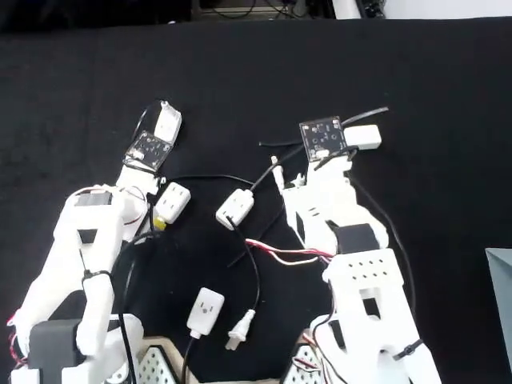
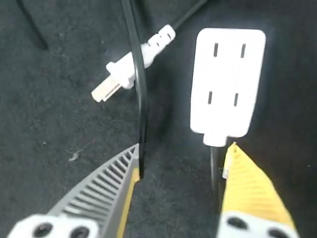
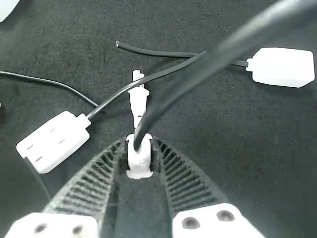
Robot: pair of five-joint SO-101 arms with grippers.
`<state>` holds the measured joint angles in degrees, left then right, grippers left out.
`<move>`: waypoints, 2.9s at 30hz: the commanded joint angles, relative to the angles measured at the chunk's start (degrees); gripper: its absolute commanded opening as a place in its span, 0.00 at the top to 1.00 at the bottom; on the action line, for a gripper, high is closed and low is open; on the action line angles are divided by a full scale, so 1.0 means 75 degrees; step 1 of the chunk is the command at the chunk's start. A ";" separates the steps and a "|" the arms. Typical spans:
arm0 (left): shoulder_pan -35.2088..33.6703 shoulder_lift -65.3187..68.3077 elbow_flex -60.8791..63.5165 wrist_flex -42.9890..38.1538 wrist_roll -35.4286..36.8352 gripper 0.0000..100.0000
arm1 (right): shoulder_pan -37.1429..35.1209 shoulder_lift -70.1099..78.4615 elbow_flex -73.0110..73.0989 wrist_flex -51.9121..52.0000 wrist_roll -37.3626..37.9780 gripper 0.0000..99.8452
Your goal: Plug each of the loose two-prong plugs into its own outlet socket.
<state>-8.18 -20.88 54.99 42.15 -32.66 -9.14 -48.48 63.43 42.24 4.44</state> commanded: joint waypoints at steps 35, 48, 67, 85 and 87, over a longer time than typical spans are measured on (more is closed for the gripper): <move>0.1612 0.2766 -0.3018 0.1266 -0.2122 0.78 | -0.0070 -0.0100 -0.0041 0.0023 0.0035 0.99; 0.1401 0.1442 -0.3042 0.1946 -0.0985 0.66 | -0.0070 -0.0100 -0.0053 0.0023 0.0059 0.99; -0.3171 -0.3141 -0.0322 0.3352 0.1242 0.66 | -0.2977 0.2632 -0.2549 -0.0059 0.0328 0.99; -0.3475 -0.5298 0.2596 0.2063 0.2192 0.66 | -0.3938 0.5222 -0.3651 -0.1958 0.0903 0.99; -0.3475 -0.5310 0.2596 0.2063 0.2192 0.66 | -0.3938 0.5456 -0.3886 -0.1946 0.0903 0.99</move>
<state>-33.85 -59.38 74.86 58.77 -16.75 -37.98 -8.57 39.25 28.88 10.77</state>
